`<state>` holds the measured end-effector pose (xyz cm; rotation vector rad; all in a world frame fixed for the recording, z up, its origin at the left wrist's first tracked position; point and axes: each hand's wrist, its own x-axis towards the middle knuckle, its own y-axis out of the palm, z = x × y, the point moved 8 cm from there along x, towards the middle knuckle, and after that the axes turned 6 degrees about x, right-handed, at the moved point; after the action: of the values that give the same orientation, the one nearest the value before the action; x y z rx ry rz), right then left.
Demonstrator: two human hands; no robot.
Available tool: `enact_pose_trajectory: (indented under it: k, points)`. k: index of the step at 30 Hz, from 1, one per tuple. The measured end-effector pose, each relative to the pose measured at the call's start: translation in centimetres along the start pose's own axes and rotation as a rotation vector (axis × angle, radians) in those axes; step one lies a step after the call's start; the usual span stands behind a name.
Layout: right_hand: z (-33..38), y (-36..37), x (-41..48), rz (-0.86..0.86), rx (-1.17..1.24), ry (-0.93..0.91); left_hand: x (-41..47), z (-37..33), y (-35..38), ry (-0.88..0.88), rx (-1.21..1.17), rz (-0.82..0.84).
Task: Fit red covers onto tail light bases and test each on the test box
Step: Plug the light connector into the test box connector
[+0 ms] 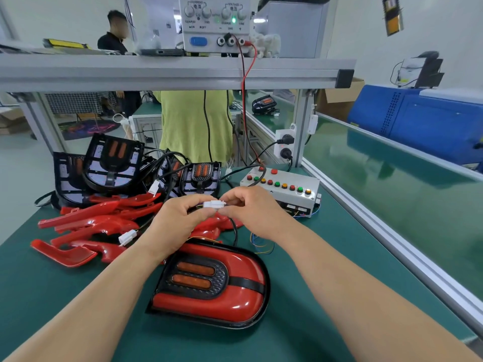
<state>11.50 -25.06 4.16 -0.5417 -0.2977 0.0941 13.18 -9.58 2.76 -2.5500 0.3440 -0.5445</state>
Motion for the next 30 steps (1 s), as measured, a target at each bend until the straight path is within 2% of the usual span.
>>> enact_pose_trajectory:
  k: [3, 20, 30]
  points:
    - [0.1, 0.2, 0.0, 0.021, -0.022, -0.004, 0.0, -0.1, -0.3, 0.002, -0.009, -0.038]
    - [-0.7, 0.7, -0.4, -0.003, 0.018, -0.032, -0.1, -0.3, 0.2, -0.002, -0.11, -0.001]
    - [-0.5, 1.1, -0.4, 0.026, -0.11, -0.068, 0.0, -0.6, 0.2, 0.015, 0.001, 0.018]
